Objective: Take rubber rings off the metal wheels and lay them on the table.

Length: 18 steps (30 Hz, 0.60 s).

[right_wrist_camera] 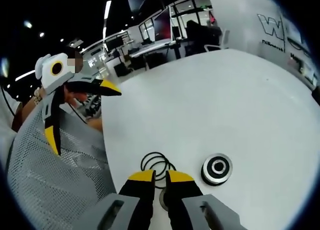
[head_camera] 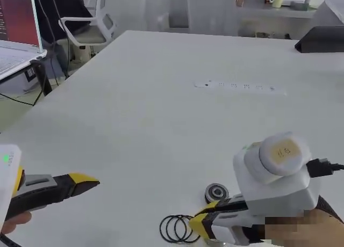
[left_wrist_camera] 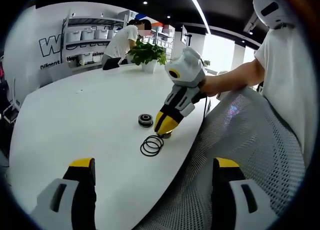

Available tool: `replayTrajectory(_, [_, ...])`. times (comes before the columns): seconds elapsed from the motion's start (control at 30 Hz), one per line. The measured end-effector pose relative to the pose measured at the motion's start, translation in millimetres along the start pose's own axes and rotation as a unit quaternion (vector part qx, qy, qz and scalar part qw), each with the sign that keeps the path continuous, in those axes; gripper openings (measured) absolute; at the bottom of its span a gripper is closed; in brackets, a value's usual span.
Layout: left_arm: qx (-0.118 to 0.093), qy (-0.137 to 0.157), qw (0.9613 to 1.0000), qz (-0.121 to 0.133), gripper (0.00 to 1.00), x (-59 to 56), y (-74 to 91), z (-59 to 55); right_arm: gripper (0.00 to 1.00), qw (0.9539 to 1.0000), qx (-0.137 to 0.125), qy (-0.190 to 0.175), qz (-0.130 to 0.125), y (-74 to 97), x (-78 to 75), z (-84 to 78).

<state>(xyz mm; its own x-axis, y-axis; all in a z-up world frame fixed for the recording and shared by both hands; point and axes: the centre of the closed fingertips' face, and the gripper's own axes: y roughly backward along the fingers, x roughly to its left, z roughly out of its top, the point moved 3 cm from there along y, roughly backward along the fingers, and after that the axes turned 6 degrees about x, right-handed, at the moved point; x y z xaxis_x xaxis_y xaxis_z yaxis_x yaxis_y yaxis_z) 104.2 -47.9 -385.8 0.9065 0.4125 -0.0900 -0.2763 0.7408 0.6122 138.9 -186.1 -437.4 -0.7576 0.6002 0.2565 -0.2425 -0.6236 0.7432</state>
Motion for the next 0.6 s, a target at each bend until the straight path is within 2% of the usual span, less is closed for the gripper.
replayTrajectory(0.33, [-0.003, -0.008, 1.0000, 0.002, 0.96, 2.6, 2.5, 5.0, 0.06, 0.9989, -0.041, -0.017, -0.013, 16.4, -13.6, 13.3])
replayTrajectory(0.5, [-0.006, -0.015, 0.9999, 0.003, 0.96, 5.9, 4.8, 11.5, 0.06, 0.9979, -0.056, -0.026, -0.022, 23.4, -21.3, 17.2])
replayTrajectory(0.6, [-0.012, -0.023, 0.9997, 0.003, 0.96, 7.7, 6.9, 19.2, 0.06, 0.9969, -0.066, -0.033, -0.029, 28.5, -26.9, 19.5])
